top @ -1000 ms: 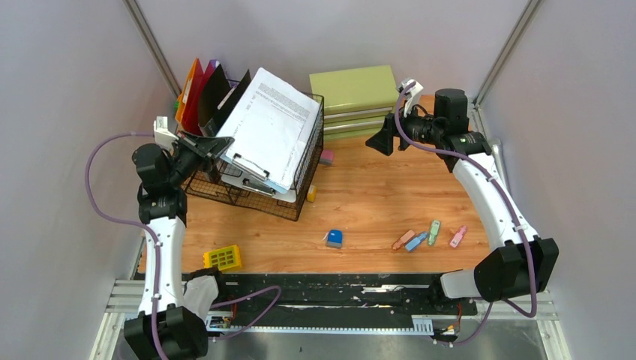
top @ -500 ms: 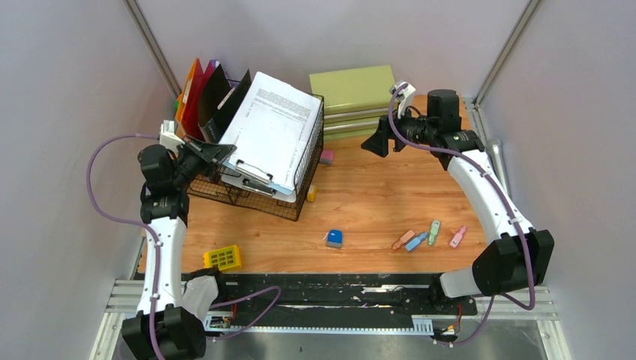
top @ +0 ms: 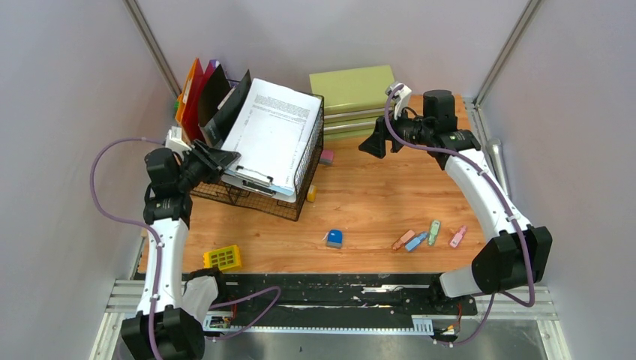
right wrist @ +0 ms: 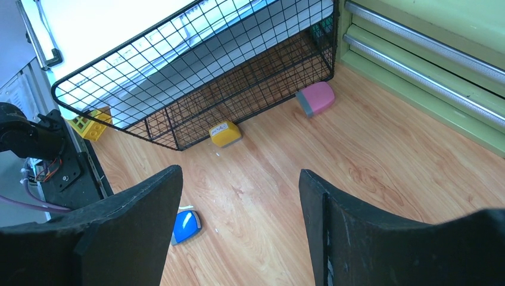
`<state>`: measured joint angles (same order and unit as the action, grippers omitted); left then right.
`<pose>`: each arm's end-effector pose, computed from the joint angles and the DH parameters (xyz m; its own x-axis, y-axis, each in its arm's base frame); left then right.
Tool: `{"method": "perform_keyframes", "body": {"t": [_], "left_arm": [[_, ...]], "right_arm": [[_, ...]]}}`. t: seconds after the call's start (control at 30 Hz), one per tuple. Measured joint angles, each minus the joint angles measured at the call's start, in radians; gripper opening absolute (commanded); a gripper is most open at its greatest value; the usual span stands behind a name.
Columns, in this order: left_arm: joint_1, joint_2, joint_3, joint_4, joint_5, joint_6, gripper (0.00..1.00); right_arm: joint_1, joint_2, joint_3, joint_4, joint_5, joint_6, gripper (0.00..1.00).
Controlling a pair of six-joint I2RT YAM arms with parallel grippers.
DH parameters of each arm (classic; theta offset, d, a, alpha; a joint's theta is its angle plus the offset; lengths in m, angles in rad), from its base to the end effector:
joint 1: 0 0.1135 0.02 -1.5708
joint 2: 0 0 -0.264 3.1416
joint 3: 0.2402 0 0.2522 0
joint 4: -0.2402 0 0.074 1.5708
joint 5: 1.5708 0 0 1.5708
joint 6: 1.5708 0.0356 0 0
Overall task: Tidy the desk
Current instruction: Place the folder in the storage box.
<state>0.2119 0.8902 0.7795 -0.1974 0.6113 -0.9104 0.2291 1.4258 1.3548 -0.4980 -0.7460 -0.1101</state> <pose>0.2020 0.0226 0.3200 -0.4681 -0.7622 -0.4471 -0.0118 0.5113 -0.8593 0.3011 0.0950 0.3632 -0.4420 -0.1859 -0.8775 -0.7769 0.5684 0.2709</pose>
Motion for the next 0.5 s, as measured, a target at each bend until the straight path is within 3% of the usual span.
{"method": "perform_keyframes", "body": {"t": [0.07,0.3,0.4,0.5], "left_arm": [[-0.005,0.001,0.008,-0.037,0.0,0.026,0.6],[-0.011,0.002,0.09,-0.138,0.001,0.091,0.78],[-0.011,0.002,0.138,-0.183,0.001,0.129,0.93],[-0.012,0.002,0.191,-0.24,0.0,0.172,0.99]], "right_arm": [[0.002,0.0,0.0,0.0,0.003,-0.001,0.73],[0.004,0.0,0.0,-0.001,0.004,-0.008,0.73],[0.004,0.0,0.0,-0.001,0.005,-0.011,0.73],[0.004,0.0,0.0,-0.002,0.005,-0.015,0.73]]}}
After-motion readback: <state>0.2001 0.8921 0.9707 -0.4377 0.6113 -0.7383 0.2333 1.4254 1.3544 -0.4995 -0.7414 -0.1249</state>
